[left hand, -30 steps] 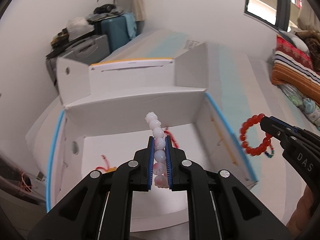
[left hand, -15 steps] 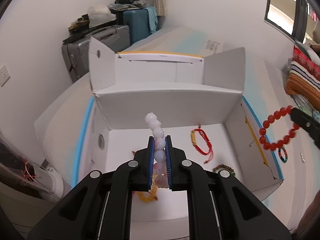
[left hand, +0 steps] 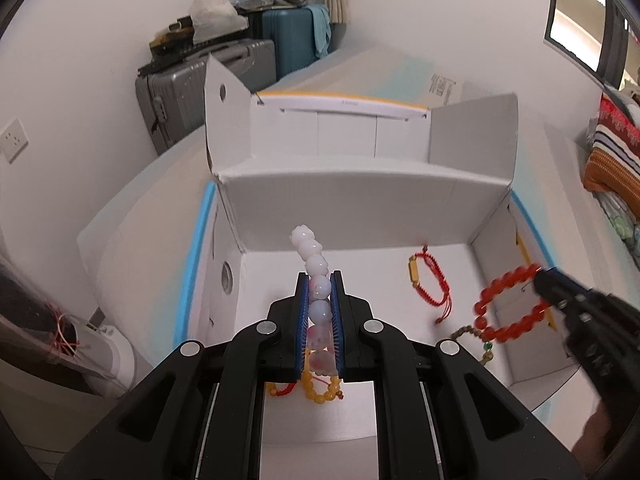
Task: Organize jewelry
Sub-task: 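Carry the red bead bracelet in the right tool while the left tool carries the white bracelet into the box, then open both tools to drop the bracelets into the white box, then move both open tools back over the multicolour bracelet and pearl earring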
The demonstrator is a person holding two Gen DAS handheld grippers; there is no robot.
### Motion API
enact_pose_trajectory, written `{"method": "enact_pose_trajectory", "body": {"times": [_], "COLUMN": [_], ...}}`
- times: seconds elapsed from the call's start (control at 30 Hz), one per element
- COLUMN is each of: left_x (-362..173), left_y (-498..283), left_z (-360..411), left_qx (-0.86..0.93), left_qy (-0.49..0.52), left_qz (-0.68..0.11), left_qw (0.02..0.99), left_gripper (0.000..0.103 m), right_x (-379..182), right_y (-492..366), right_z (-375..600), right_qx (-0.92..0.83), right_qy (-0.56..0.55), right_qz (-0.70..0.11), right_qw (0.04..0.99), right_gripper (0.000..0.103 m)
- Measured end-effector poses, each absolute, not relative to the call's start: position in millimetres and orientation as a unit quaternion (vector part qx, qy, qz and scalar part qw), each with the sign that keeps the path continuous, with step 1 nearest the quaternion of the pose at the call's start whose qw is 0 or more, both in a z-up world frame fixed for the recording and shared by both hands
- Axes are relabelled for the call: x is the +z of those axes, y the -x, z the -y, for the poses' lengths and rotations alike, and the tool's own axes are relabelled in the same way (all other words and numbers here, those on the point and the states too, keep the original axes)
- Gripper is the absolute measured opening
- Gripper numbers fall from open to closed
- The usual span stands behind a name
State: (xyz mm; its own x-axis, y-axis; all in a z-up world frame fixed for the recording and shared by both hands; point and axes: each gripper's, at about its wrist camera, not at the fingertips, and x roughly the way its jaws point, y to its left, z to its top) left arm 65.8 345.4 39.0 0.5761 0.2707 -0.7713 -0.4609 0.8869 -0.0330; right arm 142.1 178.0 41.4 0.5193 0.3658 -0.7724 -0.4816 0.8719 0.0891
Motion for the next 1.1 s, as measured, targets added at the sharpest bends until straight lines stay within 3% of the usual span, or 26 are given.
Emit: {"method": "enact_pose_trajectory", "body": {"times": [0.47,0.5,0.53,0.6,0.67,0.7,0.77,0.83,0.93,1.1], "left_x": [14.2,15.2,16.0,19.2,23.9,26.4,31.9,35.1,39.6,42.9], "left_y": [-67.6,-66.9,-67.1,-65.7,-63.1,-62.2,-59.6,-58.5,-57.2,-64.0], "left_z": [-347.3,-345.8,-344.9,-343.1,-340.6,-338.7,-332.6,-326.9,-316.2,-293.0], "left_qx": [0.208,0.208,0.207,0.206,0.208,0.209,0.215,0.21,0.203,0.187], "left_qy": [0.12,0.118,0.117,0.119,0.117,0.115,0.105,0.104,0.105,0.1], "left_qz": [-0.428,-0.426,-0.426,-0.422,-0.413,-0.409,-0.4,-0.398,-0.391,-0.393], "left_qw": [0.872,0.873,0.873,0.875,0.879,0.881,0.884,0.887,0.892,0.895], "left_gripper": [0.014,0.014,0.015,0.029,0.056,0.063,0.08,0.088,0.097,0.097], "right_x": [8.3,11.5,15.0,23.8,32.3,36.3,44.9,50.4,57.1,64.6], "right_y": [-143.6,-142.4,-141.4,-138.5,-135.9,-135.5,-134.2,-135.2,-137.1,-140.2], "right_z": [-191.1,-189.8,-187.9,-183.4,-178.7,-175.5,-167.6,-159.9,-140.9,-107.4], "right_qx": [0.246,0.246,0.247,0.248,0.241,0.239,0.229,0.219,0.197,0.155], "right_qy": [0.077,0.078,0.074,0.07,0.072,0.07,0.067,0.066,0.056,0.059], "right_qz": [-0.454,-0.45,-0.448,-0.437,-0.426,-0.422,-0.408,-0.402,-0.397,-0.389], "right_qw": [0.853,0.855,0.856,0.862,0.869,0.872,0.881,0.887,0.895,0.906], "right_gripper": [0.014,0.018,0.032,0.042,0.058,0.071,0.078,0.088,0.094,0.095]}}
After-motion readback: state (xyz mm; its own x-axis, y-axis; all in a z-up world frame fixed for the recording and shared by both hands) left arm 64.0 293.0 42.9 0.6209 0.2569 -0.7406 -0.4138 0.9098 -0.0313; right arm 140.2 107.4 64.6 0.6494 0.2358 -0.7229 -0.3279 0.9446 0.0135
